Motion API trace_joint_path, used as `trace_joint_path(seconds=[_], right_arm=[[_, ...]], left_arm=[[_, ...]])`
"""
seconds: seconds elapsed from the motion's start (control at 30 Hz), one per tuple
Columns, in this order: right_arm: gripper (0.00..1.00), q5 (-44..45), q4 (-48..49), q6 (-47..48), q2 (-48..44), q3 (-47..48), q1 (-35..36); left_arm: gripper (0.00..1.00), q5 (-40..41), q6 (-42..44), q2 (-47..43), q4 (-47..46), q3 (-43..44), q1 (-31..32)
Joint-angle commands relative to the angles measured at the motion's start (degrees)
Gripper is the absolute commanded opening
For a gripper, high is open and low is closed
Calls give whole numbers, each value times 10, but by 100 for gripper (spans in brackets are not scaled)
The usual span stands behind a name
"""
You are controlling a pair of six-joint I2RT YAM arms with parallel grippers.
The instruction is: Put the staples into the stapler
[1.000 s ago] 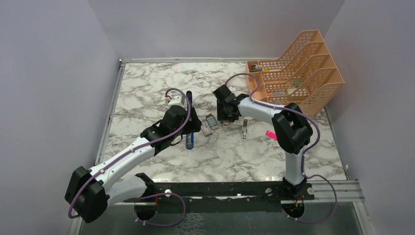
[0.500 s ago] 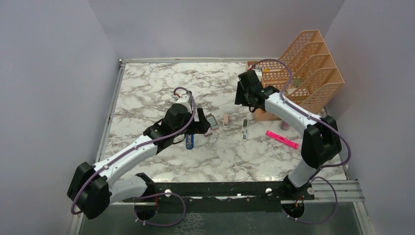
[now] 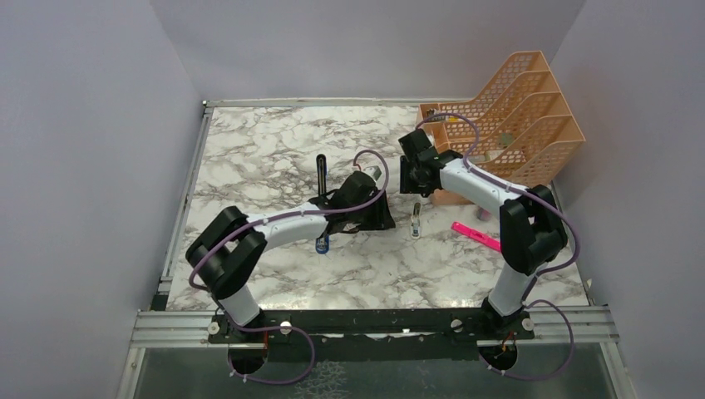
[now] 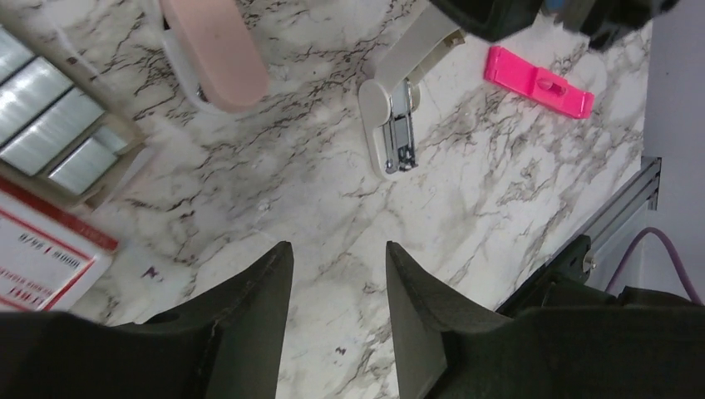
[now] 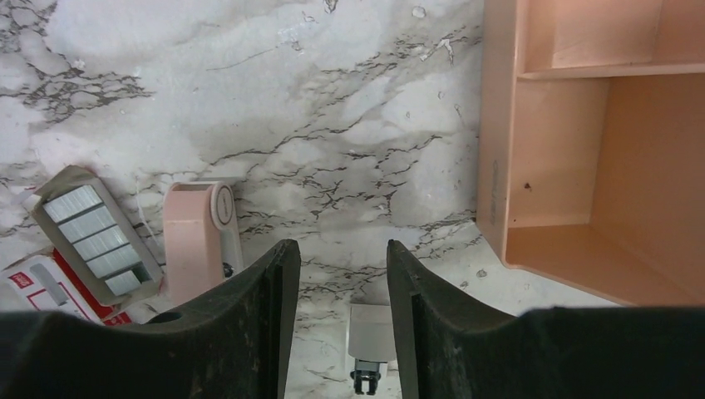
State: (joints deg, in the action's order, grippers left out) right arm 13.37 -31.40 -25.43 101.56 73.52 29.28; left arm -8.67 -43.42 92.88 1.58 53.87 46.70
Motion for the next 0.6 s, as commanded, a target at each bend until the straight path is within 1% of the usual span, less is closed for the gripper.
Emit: trace_joint_path(seconds=[0.0,0.1,0.23,0.43,0.57], right_arm=[[47,-3,-18,16,-5,-23,2],[46,-7,-17,18,-13,-35,2],[46,-20,-17,19,-23,-45,2],[46,-51,-7,23,-48,-66,2],[40,-56,-10,24,-58,-74,2]], left_arm=[[45,-28,-55,58,-66,33,10],[45,-47,-78,92,-100,35,12],[46,-70,-99,116,-158,22,14],[47,-63,-89,143,-148,37,15],[48,-61,-94,157,-149,45,19]])
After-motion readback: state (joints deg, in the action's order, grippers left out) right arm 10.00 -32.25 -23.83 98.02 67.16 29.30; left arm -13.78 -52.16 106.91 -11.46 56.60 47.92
